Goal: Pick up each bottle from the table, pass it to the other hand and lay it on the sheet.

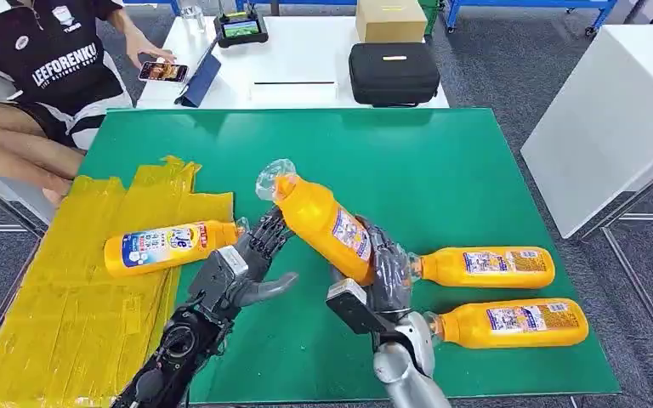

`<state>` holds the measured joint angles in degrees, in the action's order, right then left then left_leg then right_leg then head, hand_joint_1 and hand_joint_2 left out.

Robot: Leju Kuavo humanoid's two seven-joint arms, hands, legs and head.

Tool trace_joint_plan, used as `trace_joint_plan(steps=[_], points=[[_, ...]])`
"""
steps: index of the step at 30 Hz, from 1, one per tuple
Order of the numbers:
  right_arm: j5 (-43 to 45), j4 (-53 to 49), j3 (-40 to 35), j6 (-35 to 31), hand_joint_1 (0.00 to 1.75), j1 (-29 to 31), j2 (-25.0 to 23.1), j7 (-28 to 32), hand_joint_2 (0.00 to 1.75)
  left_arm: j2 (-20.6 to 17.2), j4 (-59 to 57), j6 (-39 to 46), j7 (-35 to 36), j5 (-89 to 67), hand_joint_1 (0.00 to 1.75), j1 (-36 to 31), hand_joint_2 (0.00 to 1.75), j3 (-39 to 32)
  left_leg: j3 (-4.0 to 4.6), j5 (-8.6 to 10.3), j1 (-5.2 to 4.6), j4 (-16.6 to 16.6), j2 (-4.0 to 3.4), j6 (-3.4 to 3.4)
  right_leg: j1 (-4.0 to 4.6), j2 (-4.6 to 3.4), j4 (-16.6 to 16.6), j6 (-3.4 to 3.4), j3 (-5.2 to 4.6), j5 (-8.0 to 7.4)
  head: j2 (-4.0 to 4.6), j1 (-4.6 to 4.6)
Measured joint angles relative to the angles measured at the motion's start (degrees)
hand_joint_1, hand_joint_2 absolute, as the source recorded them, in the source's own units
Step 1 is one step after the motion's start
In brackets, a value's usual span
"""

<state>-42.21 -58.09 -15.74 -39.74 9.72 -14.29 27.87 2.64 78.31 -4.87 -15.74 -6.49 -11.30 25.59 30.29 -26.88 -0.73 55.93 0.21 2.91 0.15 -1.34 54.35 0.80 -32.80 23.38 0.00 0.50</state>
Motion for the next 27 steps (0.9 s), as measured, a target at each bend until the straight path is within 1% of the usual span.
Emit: trace_joint_plan(steps=[6,12,14,23,27], points=[[-0.8,3.0,-1.7,0.0,1.75,1.2,-0.1,-1.4,1.75,0.0,0.0,-0.4,0.1,0.1,0.00,0.0,1.75,0.4,0.03,0.00,0.00,0.0,0.00,0.00,0.00,0.00,0.0,0.00,-0.03,0.00,0.00,-0.02],[-1.9,5.8,-6.0,-0.2,1.75,2.5,-0.2,-4.4,1.75,0.0,-0.1,-0.5,0.1,1.2,0.00,-0.2,1.75,0.4,0.04,0.00,0.00,0.0,-0.01,0.00,0.01,0.00,0.0,0.00,-0.07,0.00,0.00,0.00],[-2.7,6.5,-7.6,-0.2,1.75,2.6,-0.4,-4.7,1.75,0.0,-0.3,-0.5,0.1,1.6,0.00,-0.4,1.75,0.4,0.05,0.01,0.01,0.0,0.00,-0.01,0.01,0.00,0.0,0.00,-0.07,0.00,0.00,-0.02],[-3.1,6.6,-8.0,-0.2,1.75,2.6,-0.5,-4.8,1.75,-0.1,-0.3,-0.5,0.1,1.8,0.00,-0.4,1.75,0.3,0.05,0.02,0.01,0.0,0.00,-0.03,0.01,0.00,0.0,0.00,-0.07,0.00,0.00,-0.02],[-5.1,7.4,-11.1,-0.5,1.75,2.6,-0.9,-4.9,1.75,-0.1,-0.3,-0.5,0.2,2.2,0.00,-0.6,1.75,0.1,0.06,0.02,0.01,0.0,0.03,-0.04,0.01,0.02,0.0,0.00,-0.08,0.00,0.00,-0.02]])
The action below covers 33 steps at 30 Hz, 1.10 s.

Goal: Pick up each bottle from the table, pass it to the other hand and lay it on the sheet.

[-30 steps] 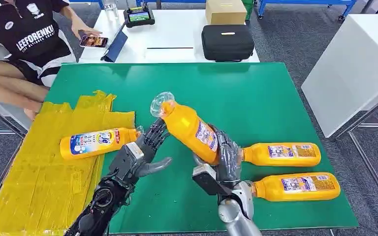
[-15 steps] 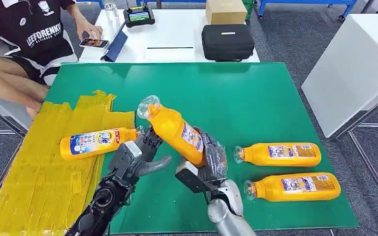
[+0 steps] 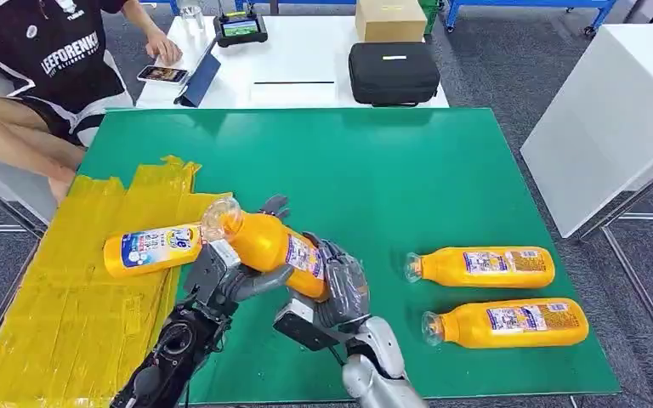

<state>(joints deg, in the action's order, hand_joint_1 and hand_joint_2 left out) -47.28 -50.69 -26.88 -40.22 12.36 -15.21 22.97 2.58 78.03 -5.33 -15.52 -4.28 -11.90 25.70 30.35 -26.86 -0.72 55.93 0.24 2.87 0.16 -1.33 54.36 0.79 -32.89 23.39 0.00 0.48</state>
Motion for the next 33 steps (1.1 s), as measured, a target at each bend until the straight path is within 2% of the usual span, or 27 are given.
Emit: trace_joint_plan(steps=[1,5,8,18,19,20,33], points=[[-0.1,0.4,-0.5,-0.2,1.75,0.0,0.0,0.0,1.75,-0.2,0.0,0.0,0.0,0.0,0.00,0.0,1.75,-0.1,0.00,0.00,-0.01,0.0,-0.02,0.00,-0.01,0.00,0.0,0.00,0.00,0.00,0.00,0.02],[-10.4,-0.2,0.0,-0.3,1.75,-0.2,-1.2,0.9,1.75,-0.3,-1.2,0.2,-0.2,0.8,0.00,0.1,1.75,-0.5,-0.01,0.00,-0.02,0.0,-0.04,0.00,-0.01,-0.02,0.0,0.00,-0.04,0.00,0.00,0.06],[-15.0,-0.8,1.6,-0.3,1.75,-0.5,-2.0,0.9,1.75,-0.3,-1.8,0.2,-0.7,1.4,0.00,0.1,1.75,-1.0,-0.01,0.00,-0.02,0.0,-0.03,0.00,0.00,-0.01,0.0,0.00,-0.04,0.00,0.00,0.02],[-15.9,-1.1,2.9,-0.3,1.75,-1.6,-2.8,1.1,1.75,-0.3,-2.6,0.2,-0.8,1.8,0.00,0.2,1.75,-1.1,0.00,0.00,-0.02,0.0,-0.04,0.00,-0.01,-0.01,0.0,0.00,-0.03,0.00,0.00,0.00],[-15.9,-1.1,2.9,-0.3,1.75,-1.7,-2.8,1.1,1.75,-0.3,-2.8,0.2,-0.8,1.8,0.38,0.2,1.75,-1.1,0.00,0.00,-0.02,0.0,-0.04,0.00,-0.01,-0.01,0.0,0.00,-0.03,0.00,0.00,0.02],[-15.9,-1.1,2.9,-0.3,1.75,-1.7,-2.9,1.2,1.75,-0.3,-2.9,0.2,-1.0,1.9,1.75,0.2,1.75,-1.1,0.00,0.00,-0.02,0.0,-0.04,0.00,-0.01,-0.01,0.0,0.00,-0.03,0.00,0.00,0.00],[-13.0,-0.9,4.6,-0.3,1.75,-2.7,-3.7,3.7,1.75,-0.3,-3.5,1.4,-2.4,3.6,1.75,0.2,1.75,-1.3,0.00,0.00,-0.02,0.0,-0.04,0.00,-0.01,-0.01,0.0,0.00,-0.04,0.00,0.00,0.02]])
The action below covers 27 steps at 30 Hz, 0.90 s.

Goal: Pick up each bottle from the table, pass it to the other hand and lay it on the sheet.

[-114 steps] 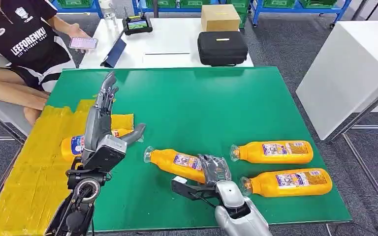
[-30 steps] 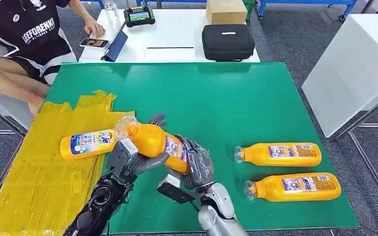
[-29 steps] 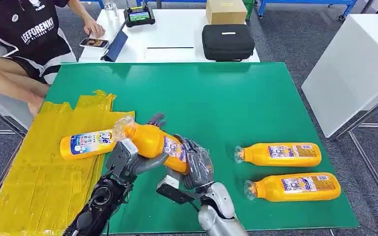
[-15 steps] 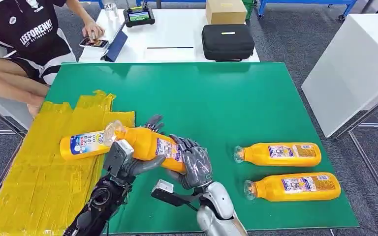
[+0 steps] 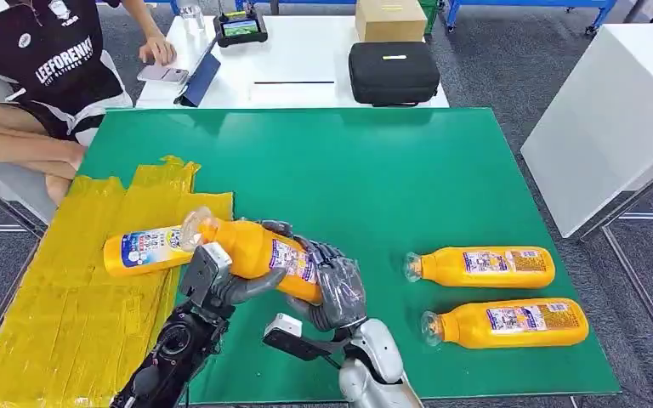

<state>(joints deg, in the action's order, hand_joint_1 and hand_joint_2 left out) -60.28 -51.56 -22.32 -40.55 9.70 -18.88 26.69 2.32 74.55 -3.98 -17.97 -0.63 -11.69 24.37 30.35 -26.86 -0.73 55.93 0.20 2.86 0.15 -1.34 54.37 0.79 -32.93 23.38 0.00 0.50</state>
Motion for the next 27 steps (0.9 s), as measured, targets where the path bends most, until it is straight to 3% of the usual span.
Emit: trace_joint_plan(steps=[12,13,20,27], points=[[3.6,0.4,-0.6,0.0,1.71,0.0,-0.2,-0.6,1.75,0.5,-0.3,1.6,-1.0,3.2,1.75,0.0,1.75,0.0,0.00,0.00,0.00,0.0,0.00,0.00,0.00,0.00,0.0,0.00,0.00,0.00,0.00,-0.02],[4.0,0.4,-0.7,0.0,0.05,0.0,-0.2,-0.5,1.75,0.5,-0.3,1.7,-1.2,3.6,1.75,0.1,1.75,0.0,0.00,0.00,0.00,0.0,0.00,0.00,0.00,0.00,0.0,0.00,0.00,0.00,0.00,-0.02],[11.3,0.2,-0.6,0.0,0.00,-0.4,0.0,2.3,1.75,1.4,1.1,7.3,-2.6,1.9,1.75,0.4,1.75,-1.0,0.01,0.00,0.00,0.0,0.01,0.00,-0.01,0.01,0.0,0.00,0.00,0.00,0.00,0.00],[23.7,-10.8,-1.4,0.0,0.00,-5.8,3.5,0.1,1.75,1.6,4.0,38.9,-2.1,-36.2,1.75,0.5,1.75,-3.2,0.04,0.00,0.00,0.0,0.10,0.00,0.00,0.10,0.0,0.00,0.01,0.01,0.00,0.02]])
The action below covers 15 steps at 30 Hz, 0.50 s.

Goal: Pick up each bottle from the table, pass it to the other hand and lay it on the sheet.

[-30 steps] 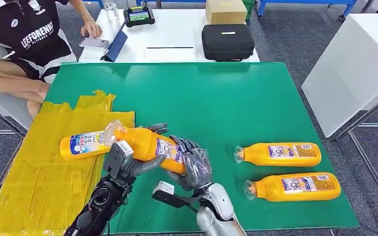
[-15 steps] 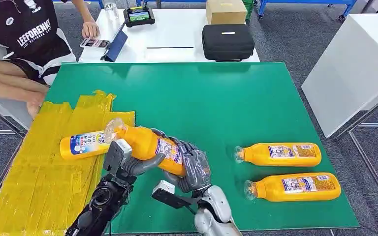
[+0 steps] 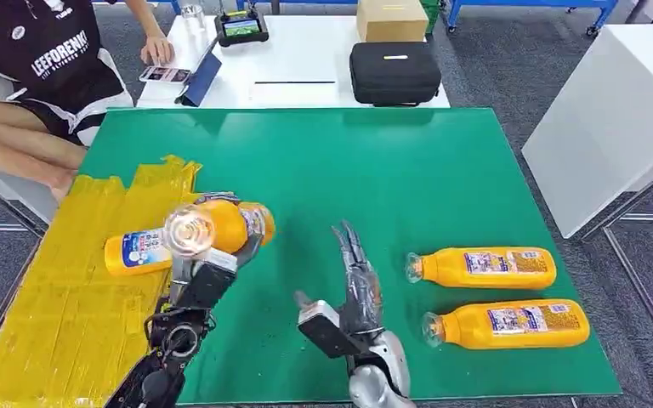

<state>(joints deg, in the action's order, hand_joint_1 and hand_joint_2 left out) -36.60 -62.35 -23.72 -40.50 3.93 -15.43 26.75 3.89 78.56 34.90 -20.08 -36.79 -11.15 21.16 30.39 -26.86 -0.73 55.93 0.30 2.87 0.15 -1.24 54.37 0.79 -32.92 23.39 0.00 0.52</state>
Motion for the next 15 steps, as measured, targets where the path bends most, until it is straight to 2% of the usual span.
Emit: trace_joint_plan(steps=[3,6,9,12,14,15], points=[[3.2,-7.7,0.2,0.0,0.00,-3.7,3.0,-0.7,1.75,0.4,1.1,4.8,3.2,-18.7,1.75,0.5,1.75,-3.5,0.03,-0.01,-0.02,0.0,-0.02,0.00,-0.02,0.02,0.0,0.00,0.00,0.00,0.00,-0.04],[3.5,-12.5,0.8,0.0,0.00,-6.2,4.7,-0.6,1.75,1.8,2.1,5.0,3.4,-28.0,1.75,1.0,1.75,-8.3,0.03,-0.01,-0.05,0.0,-0.03,0.01,-0.04,0.01,0.0,0.00,-0.02,0.00,0.00,-0.02],[3.4,-16.2,2.1,0.0,0.00,-8.4,5.7,-0.6,1.75,3.3,4.7,5.2,7.1,-43.6,1.75,1.2,1.75,-13.2,0.03,-0.01,-0.06,0.0,0.00,0.01,-0.04,0.03,0.0,0.00,-0.01,0.00,0.00,-0.04],[3.9,-19.2,3.7,0.0,0.00,-10.4,6.5,-0.6,1.75,3.5,5.9,5.2,11.0,-49.9,1.75,1.1,1.75,-16.2,0.00,-0.01,-0.06,0.0,-0.03,0.01,-0.04,0.02,0.0,0.00,-0.01,0.00,0.00,-0.04],[5.0,-21.3,4.6,0.0,0.00,-11.9,7.1,-0.7,1.75,2.7,6.1,5.2,17.3,-52.1,1.75,0.6,1.75,-16.7,0.01,0.00,-0.05,0.0,-0.02,0.00,-0.03,0.04,0.0,0.00,-0.02,0.00,0.00,-0.07],[5.9,-22.3,4.9,0.0,0.00,-12.5,7.4,-1.0,1.75,0.5,5.7,5.2,24.2,-52.5,1.75,-0.5,1.75,-15.8,-0.03,0.02,-0.04,0.0,-0.04,-0.03,0.01,0.02,0.0,-0.01,-0.14,-0.01,0.00,-0.09]])
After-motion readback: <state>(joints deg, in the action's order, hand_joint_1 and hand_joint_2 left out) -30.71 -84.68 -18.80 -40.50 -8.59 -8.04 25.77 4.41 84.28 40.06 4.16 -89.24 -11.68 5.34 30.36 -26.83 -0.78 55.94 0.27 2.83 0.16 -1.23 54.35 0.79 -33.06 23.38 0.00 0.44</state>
